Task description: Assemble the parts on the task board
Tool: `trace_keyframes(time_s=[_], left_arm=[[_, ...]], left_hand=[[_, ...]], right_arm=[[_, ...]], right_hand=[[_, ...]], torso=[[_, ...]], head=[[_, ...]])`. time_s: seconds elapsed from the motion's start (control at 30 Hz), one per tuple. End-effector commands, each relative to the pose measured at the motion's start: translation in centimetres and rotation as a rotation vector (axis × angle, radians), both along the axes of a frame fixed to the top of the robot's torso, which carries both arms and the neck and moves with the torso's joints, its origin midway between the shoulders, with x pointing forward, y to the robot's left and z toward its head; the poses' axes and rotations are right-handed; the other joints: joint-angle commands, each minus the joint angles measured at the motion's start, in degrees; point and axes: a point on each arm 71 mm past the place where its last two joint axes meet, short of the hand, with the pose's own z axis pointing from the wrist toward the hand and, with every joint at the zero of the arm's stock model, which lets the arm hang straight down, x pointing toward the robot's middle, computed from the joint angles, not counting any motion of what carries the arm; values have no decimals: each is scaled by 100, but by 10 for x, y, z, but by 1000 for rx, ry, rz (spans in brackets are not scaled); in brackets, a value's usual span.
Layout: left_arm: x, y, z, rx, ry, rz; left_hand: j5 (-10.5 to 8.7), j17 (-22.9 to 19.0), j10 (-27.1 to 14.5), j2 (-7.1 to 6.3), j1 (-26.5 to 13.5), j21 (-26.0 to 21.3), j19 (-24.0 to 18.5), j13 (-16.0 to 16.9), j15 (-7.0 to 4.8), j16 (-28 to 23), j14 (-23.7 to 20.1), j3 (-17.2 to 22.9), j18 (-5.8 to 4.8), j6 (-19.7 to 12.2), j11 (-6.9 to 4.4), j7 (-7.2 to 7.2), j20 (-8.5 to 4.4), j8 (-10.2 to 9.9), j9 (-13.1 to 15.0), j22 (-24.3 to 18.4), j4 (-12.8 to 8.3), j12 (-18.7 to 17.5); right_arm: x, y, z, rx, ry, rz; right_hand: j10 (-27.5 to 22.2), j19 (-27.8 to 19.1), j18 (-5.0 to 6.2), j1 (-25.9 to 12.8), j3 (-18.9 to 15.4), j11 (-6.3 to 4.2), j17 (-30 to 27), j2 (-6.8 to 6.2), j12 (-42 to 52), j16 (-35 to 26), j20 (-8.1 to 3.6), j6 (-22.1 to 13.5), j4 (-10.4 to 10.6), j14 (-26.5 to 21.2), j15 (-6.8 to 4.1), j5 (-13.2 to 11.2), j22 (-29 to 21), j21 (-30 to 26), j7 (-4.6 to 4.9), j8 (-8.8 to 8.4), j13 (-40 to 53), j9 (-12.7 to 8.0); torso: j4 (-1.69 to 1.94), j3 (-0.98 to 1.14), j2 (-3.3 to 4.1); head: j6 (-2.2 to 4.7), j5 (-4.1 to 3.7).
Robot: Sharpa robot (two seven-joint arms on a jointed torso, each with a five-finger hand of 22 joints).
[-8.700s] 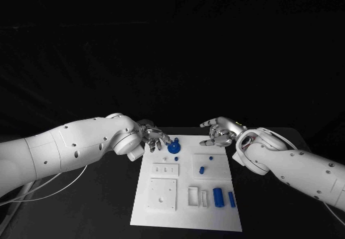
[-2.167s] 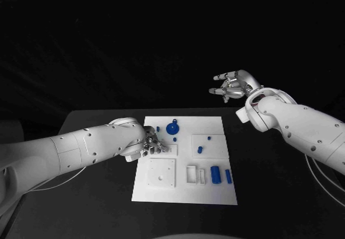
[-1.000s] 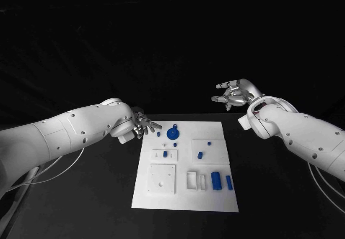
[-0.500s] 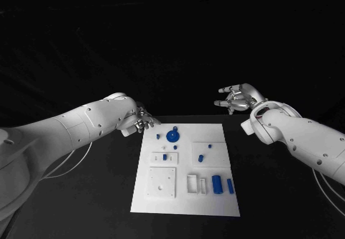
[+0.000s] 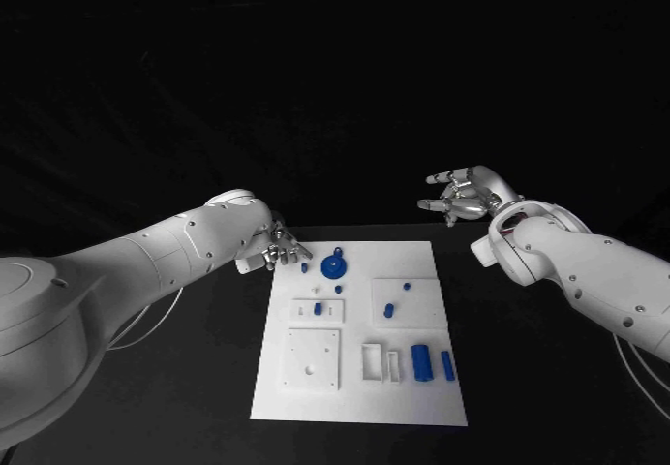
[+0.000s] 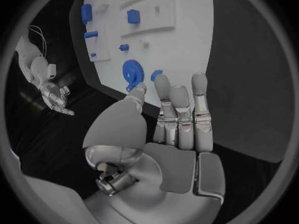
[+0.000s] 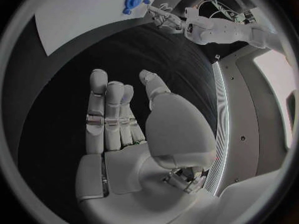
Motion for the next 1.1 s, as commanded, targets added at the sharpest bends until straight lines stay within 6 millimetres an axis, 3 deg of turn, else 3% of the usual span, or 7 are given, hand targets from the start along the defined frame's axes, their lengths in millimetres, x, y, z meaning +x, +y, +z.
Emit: trace_keyframes(time_s=[0.03, 0.57, 0.77, 0.93, 1.1], left_arm=[[-2, -3, -4, 11, 41, -56], [-4, -2, -10, -7, 72, -63], [-4, -2, -10, -10, 72, -63], [-3, -2, -9, -27, 67, -57], [-3, -1, -9, -39, 57, -52]], left_hand=[[-33, 1, 59, -18, -39, -18, 24, 8, 9, 46, -50, -10, -44, -4, 42, -25, 18, 40, -6, 107, 47, 1], [-65, 10, 84, 19, -119, 24, 9, 22, 13, 106, -58, 12, -38, 26, 42, -44, 28, 105, 27, 111, 118, 36], [-52, -7, 89, 234, -42, 66, -11, 18, 15, 129, -62, -113, -24, 44, 44, -42, 37, 97, 27, 108, -128, 39], [-64, -19, 86, 574, 125, 83, -17, 14, 12, 130, -66, -233, -20, 65, 36, -63, 37, 103, 32, 107, -381, 35], [-92, -20, 84, 723, 235, 93, -18, 22, 6, 140, -65, -261, -26, 56, 30, -73, 30, 127, 65, 107, -448, 43]], right_arm=[[0, 0, 2, -1, -4, 0], [0, 1, 2, -9, -5, 0], [1, 2, 1, -9, -3, 0], [1, 3, 1, -9, -1, 1], [2, 3, 0, -9, 3, 2]], right_hand=[[-32, 18, 74, -46, -13, -2, -9, -1, 6, 10, 16, -35, 11, -32, -11, 8, 101, -19, 9, -12, -5, 2], [-25, 24, 74, -29, -13, -3, -9, -13, 8, 13, 14, -29, 32, -27, -13, 14, 103, -19, 8, -11, -7, 3], [-25, 24, 74, -29, -13, -3, -9, -13, 8, 13, 14, -29, 32, -27, -13, 14, 103, -19, 8, -11, -7, 3], [-25, 24, 74, -29, -13, -3, -9, -13, 8, 13, 14, -29, 32, -27, -13, 14, 103, -19, 8, -11, -7, 3], [-26, 23, 74, -29, -9, -4, -9, -11, 8, 13, 14, -25, 44, -28, -13, 10, 103, -18, 8, -11, -8, 3]], torso=[[-21, 3, 38], [-20, 4, 38], [-18, 6, 42], [-25, 6, 42], [-21, 9, 49]], head=[[12, 1], [12, -2], [13, -6], [13, -9], [11, -7]])
